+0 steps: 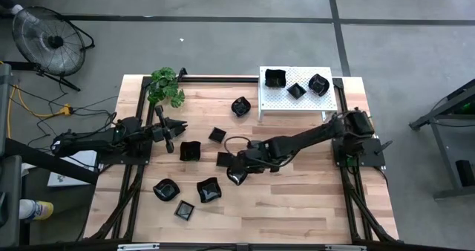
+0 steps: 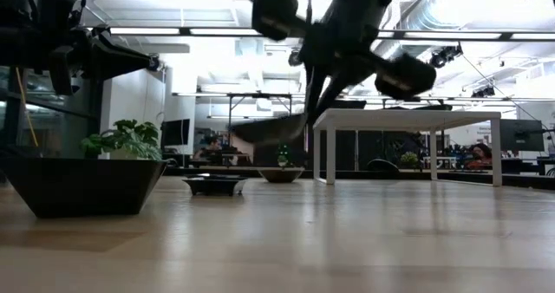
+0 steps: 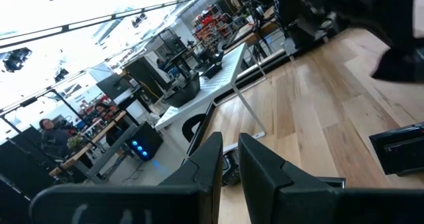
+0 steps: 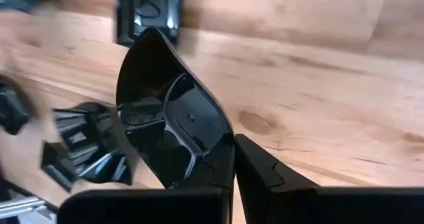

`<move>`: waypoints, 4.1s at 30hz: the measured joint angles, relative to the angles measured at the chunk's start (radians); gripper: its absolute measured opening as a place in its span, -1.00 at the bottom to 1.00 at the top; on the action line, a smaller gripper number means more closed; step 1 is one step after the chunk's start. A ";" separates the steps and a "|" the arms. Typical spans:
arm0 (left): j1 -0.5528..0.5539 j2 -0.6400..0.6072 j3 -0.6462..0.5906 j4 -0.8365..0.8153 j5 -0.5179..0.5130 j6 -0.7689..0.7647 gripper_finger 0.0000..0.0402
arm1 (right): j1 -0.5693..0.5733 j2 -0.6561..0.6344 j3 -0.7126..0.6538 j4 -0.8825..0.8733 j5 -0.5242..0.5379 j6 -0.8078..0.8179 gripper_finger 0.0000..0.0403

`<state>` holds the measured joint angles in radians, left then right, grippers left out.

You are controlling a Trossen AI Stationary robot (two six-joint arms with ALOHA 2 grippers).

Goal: Pick & Place Mini shaped plates
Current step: Stack the leaf-shaped plate on top of the leaf-shaped plate on the shelf

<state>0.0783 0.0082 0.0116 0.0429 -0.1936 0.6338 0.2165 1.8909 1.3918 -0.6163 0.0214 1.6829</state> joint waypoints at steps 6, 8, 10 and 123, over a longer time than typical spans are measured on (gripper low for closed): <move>0.000 0.000 0.000 0.000 0.000 0.000 -0.77 | 0.000 -0.088 0.000 -0.073 0.052 -0.028 -0.97; 0.000 0.000 0.000 0.000 0.000 0.000 -0.77 | 0.000 -0.120 0.000 -0.110 0.058 -0.039 -0.96; 0.000 0.000 0.000 0.000 0.000 0.000 -0.77 | 0.000 -0.154 0.000 -0.161 0.075 -0.045 -0.96; 0.000 0.000 0.000 0.000 0.000 0.000 -0.77 | -1.200 -0.554 0.002 -0.770 0.196 -0.908 -0.97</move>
<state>0.0780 0.0086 0.0116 0.0429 -0.1940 0.6338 -0.9836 1.3372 1.3941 -1.3863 0.2169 0.7754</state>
